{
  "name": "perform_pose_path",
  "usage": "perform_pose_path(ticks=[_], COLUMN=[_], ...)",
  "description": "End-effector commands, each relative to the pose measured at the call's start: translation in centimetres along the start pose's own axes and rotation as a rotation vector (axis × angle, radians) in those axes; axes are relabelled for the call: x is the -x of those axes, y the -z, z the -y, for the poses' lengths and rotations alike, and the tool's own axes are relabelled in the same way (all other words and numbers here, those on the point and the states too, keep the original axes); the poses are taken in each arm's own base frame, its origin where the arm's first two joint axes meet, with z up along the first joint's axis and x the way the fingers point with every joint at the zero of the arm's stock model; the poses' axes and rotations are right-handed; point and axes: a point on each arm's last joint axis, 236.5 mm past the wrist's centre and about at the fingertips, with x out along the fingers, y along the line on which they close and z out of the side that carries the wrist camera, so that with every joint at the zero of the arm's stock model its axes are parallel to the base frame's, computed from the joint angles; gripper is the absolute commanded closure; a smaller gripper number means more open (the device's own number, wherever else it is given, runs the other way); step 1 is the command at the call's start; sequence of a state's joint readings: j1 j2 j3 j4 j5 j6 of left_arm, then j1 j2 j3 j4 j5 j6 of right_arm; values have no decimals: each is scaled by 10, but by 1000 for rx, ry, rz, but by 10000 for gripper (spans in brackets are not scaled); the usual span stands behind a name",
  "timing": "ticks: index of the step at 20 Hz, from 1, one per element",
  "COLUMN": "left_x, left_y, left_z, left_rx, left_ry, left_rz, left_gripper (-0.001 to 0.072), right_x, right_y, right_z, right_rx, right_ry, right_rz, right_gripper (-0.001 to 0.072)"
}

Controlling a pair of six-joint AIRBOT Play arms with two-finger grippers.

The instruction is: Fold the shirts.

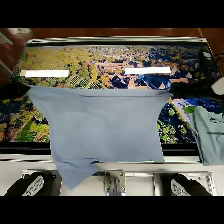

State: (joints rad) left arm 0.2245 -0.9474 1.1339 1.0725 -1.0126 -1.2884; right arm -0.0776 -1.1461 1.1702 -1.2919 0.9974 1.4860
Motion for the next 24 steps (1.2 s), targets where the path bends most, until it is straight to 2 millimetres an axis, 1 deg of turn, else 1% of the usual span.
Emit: perform_pose_path(ticks=[1,2,4,7,8,10,13,14,16,17,18,20,21,23,24], left_x=[-95,-112,-140,-170,-180,-196,-212,-213,-212,-209,-204,-190,-182,-168,-164], left_y=[-13,-13,-16,-15,-8,9,34,42,56,66,81,116,130,152,158], left_z=[-8,-10,-15,-26,-29,-31,-26,-25,-25,-26,-28,-41,-48,-54,-55], left_rx=[18,21,53,115,141,168,168,169,140,123,101,68,52,58,70], left_ry=[-7,-16,-36,-66,-69,-69,-57,-51,-40,-30,-17,-24,-35,-33,-29], left_rz=[64,75,110,147,133,85,3,-27,-91,-139,-208,-367,-433,-539,-570], left_gripper=[670,670,670,671,671,670,670,670,670,670,670,671,671,671,671], right_x=[-75,-84,-95,-109,-116,-134,-161,-167,-168,-167,-163,-154,-149,-140,-138], right_y=[-42,-48,-61,-71,-68,-54,-29,-22,-13,-3,11,35,47,75,84], right_z=[7,12,23,37,39,38,29,27,28,33,41,52,55,58,58], right_rx=[-138,-155,-170,-162,-167,-165,-151,-145,-108,-72,-41,-69,-84,-112,-119], right_ry=[-60,-52,-27,8,14,13,2,-1,10,27,45,48,44,31,26], right_rz=[171,197,259,315,310,261,172,150,111,65,2,-110,-165,-289,-325], right_gripper=[637,637,637,637,637,637,637,637,637,637,637,637,637,637,638])
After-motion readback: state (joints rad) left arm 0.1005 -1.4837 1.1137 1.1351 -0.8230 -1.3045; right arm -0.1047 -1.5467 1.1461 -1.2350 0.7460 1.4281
